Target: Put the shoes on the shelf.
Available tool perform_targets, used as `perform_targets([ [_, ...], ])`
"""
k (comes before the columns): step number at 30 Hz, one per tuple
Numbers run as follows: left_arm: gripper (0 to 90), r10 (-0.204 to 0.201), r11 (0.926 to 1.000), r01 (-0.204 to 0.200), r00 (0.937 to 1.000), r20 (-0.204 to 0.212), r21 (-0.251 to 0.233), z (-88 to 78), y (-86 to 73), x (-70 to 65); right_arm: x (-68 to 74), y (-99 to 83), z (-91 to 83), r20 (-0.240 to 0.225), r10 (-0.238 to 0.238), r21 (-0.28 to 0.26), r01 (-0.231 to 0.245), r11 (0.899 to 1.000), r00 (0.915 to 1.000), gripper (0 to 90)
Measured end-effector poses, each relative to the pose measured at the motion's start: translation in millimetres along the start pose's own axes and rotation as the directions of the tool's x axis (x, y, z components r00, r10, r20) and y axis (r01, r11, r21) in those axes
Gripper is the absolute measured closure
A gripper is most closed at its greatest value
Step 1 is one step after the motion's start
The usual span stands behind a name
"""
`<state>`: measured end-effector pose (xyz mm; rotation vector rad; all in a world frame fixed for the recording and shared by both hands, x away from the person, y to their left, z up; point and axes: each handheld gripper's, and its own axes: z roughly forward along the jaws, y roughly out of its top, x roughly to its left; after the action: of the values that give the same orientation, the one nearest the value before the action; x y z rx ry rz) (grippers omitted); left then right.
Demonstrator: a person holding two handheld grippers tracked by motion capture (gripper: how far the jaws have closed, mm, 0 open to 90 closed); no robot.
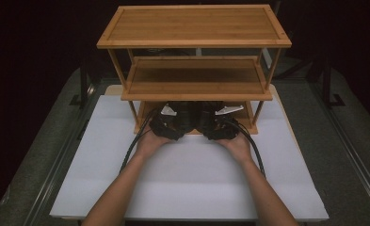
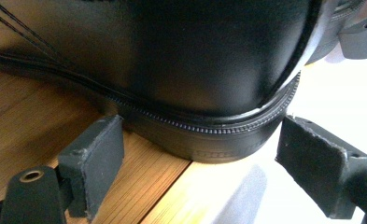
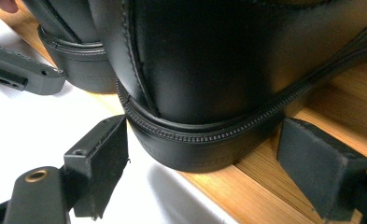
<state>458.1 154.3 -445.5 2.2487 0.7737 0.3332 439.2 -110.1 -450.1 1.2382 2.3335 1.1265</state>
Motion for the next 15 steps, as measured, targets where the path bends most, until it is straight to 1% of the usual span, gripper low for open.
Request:
perform_targets([
  [1, 14.4, -0.002, 1.0000, 0.002, 1.0000, 0.002, 0.000, -0.6, -0.2, 0.3, 0.4, 0.2, -1.1, 0.001, -0.003, 0.000, 0.003, 1.000, 1.0000, 17.0],
  [2, 13.4, -0.003, 1.0000, 0.003, 1.0000, 0.005, 0.002, -1.9, -0.2, 1.3, -2.4, 0.3, -4.8, 0.006, -0.016, 0.003, 0.016, 1.000, 0.9999, 17.1],
  [3, 13.4, -0.011, 0.9999, 0.011, 0.9999, 0.010, 0.003, -3.3, -0.3, 2.4, -2.4, 0.3, -4.8, 0.006, -0.016, 0.003, 0.016, 1.000, 0.9999, 17.1],
  [4, 12.9, -0.023, 0.9997, 0.023, 0.9997, 0.005, 0.012, -7.1, -0.7, 3.4, -2.8, 0.5, -9.9, -0.013, 0.000, -0.007, 0.000, 1.000, 0.9999, 17.0],
  [5, 12.9, -0.023, 0.9997, 0.023, 0.9997, 0.005, 0.012, -7.1, -0.7, 3.4, -2.8, 0.5, -9.9, -0.013, 0.000, -0.007, 0.000, 1.000, 0.9999, 17.0],
  [6, 12.9, -0.016, 0.9999, 0.016, 0.9999, -0.005, 0.001, -12.4, -1.7, 3.7, -4.2, -0.6, -16.8, -0.022, 0.003, -0.016, -0.004, 1.000, 0.9998, 16.9],
  [7, 12.9, -0.016, 0.9999, 0.016, 0.9999, -0.005, 0.001, -12.4, -1.7, 3.7, -4.2, -0.6, -16.8, -0.022, 0.003, -0.016, -0.004, 1.000, 0.9998, 16.9],
  [8, 12.9, -0.010, 0.9999, 0.010, 0.9999, 0.005, 0.003, -17.8, -3.0, 3.7, -5.6, -2.5, -24.4, -0.024, 0.002, -0.025, -0.002, 1.000, 0.9997, 15.2],
  [9, 12.8, -0.008, 0.9999, 0.008, 0.9999, 0.007, 0.010, -20.6, -3.8, 3.4, -6.0, -3.5, -28.2, -0.024, 0.002, -0.027, -0.002, 1.000, 0.9997, 14.9],
  [10, 12.8, -0.008, 0.9999, 0.008, 0.9999, 0.007, 0.010, -20.6, -3.8, 3.4, -6.0, -3.5, -28.2, -0.024, 0.002, -0.027, -0.002, 1.000, 0.9997, 14.9],
  [11, 12.8, -0.003, 0.9999, 0.003, 1.0000, 0.008, 0.011, -27.6, -5.9, 2.2, -6.4, -6.0, -36.1, -0.030, 0.004, -0.033, -0.006, 0.999, 0.9995, 14.9],
  [12, 12.8, 0.003, 0.9999, -0.003, 1.0000, 0.006, 0.012, -31.6, -7.1, 2.1, -6.7, -7.2, -39.6, -0.032, 0.000, -0.039, -0.001, 0.999, 0.9995, 14.6],
  [13, 12.8, 0.003, 0.9999, -0.003, 1.0000, 0.006, 0.012, -31.6, -7.1, 2.1, -6.7, -7.2, -39.6, -0.032, 0.000, -0.039, -0.001, 0.999, 0.9995, 14.6],
  [14, 12.8, 0.012, 0.9999, -0.013, 0.9999, 0.003, 0.007, -40.1, -9.9, 0.5, -6.1, -10.0, -46.5, -0.031, -0.002, -0.045, 0.001, 0.999, 0.9995, 14.5],
  [15, 12.8, 0.012, 0.9999, -0.013, 0.9999, 0.003, 0.007, -40.1, -9.9, 0.5, -6.1, -10.0, -46.5, -0.031, -0.002, -0.045, 0.001, 0.999, 0.9995, 14.5],
])
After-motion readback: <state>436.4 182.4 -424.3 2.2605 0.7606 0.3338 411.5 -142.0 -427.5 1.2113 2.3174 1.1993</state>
